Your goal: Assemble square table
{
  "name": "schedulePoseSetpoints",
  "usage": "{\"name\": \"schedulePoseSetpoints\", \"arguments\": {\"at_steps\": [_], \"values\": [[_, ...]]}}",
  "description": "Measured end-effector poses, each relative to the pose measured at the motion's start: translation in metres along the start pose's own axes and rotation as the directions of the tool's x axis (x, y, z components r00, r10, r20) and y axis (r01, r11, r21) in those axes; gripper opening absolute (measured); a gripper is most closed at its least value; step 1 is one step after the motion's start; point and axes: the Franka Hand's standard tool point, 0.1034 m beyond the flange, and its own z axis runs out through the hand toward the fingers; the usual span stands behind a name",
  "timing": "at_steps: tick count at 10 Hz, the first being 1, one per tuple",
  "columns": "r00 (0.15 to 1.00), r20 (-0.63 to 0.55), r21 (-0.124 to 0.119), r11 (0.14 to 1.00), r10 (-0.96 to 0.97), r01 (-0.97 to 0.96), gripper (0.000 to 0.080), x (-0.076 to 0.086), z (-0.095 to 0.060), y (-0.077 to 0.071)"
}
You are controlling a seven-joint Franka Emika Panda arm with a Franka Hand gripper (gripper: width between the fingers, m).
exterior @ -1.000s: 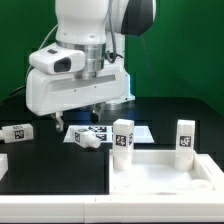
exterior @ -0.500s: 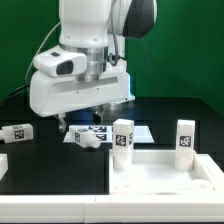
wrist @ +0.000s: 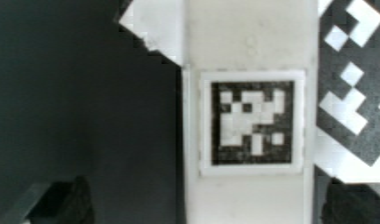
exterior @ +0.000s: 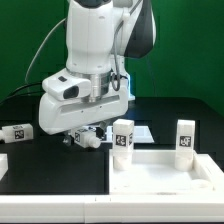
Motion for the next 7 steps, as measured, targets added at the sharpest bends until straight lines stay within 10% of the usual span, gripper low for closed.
{"name": "schedulePoseSetpoints", "arguments": {"at_steps": [2, 5, 7], "values": [[1.000, 0.002, 0.001, 1.000, 0.000, 0.000, 0.0377, 0.000, 0.001, 0.000], [0.978, -0.015, -0.015, 0.978, -0.209, 0.209, 0.0284, 0.001, -0.009, 0.007], [0.845, 0.008, 0.019, 0.845, -0.535, 0.534, 0.0284, -0.001, -0.021, 0.015]]}}
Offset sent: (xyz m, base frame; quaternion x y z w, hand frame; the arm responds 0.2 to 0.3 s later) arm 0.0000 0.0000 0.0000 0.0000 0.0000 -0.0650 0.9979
